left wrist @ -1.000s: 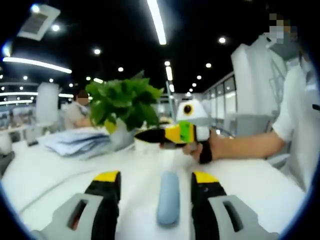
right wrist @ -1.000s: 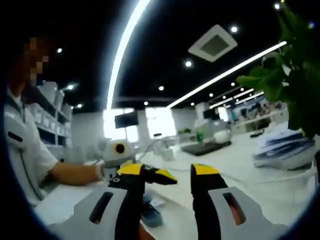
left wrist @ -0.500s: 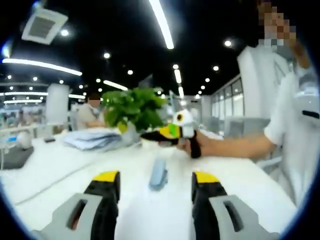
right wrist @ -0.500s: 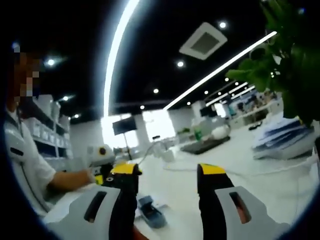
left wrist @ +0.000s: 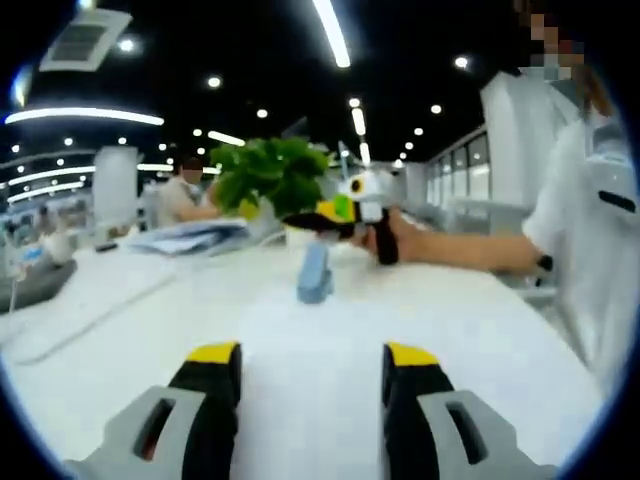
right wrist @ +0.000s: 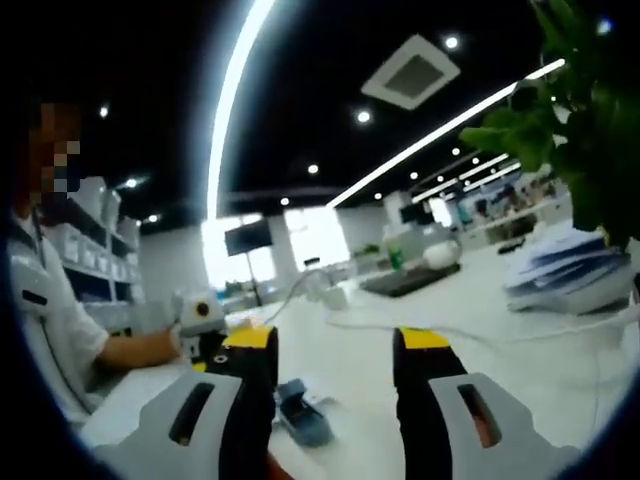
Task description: Pick up the paper insert the paper into the punch align the paper edges press the punch to punch holes
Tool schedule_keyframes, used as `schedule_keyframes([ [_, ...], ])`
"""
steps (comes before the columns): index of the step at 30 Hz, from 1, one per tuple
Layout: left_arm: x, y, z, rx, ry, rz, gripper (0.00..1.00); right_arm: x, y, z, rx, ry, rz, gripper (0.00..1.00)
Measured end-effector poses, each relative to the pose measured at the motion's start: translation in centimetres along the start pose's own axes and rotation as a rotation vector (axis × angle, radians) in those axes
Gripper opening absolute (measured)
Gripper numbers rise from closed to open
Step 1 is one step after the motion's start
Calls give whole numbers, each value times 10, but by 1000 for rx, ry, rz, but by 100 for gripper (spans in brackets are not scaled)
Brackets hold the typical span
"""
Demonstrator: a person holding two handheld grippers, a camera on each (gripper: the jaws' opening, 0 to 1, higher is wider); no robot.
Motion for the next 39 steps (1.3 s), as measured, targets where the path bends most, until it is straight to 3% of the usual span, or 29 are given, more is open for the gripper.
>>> schedule_keyframes([
  [3, -5, 4, -3, -11, 24, 40, 57, -4, 1, 0, -14, -2, 32, 47],
  [9, -6, 3, 0, -6, 5, 57, 59, -11, 3, 6, -9, -22, 80, 46],
  [11, -7, 3, 1, -4, -6, 60, 59, -6, -1, -2, 4, -24, 91, 44],
  [13, -7, 3, 2, -6, -9, 60, 60, -7, -7, -2, 39, -72, 141, 42],
  [15, -7, 3, 2, -7, -11, 58, 60, -8, -12, -5, 26, -115, 180, 40],
  [19, -7, 3, 2, -9, -10, 59, 60, -10, -18, -8, 66, -137, 266, 39],
  [21, -7, 3, 2, -10, -10, 59, 60, -13, -16, -13, 87, -178, 328, 37],
  [28, -6, 5, 0, -7, -11, 58, 60, -30, -2, -23, 125, -187, 500, 31],
  [34, -5, 5, -1, -6, -11, 58, 60, -31, 6, -28, 152, -203, 517, 31],
  [39, -4, 5, -4, -7, -10, 58, 60, -33, 9, -25, 203, -209, 513, 24],
])
Point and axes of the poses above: the point that each gripper's makers call its tool centre point, and the gripper's own axes: y roughly forward along the fingers, z roughly to its left, x roughly out of its top, the point moved 10 cm from there along -y, roughly backward along the fingers, and after that the axes turned 13 degrees about y, right-handed, at the moved point
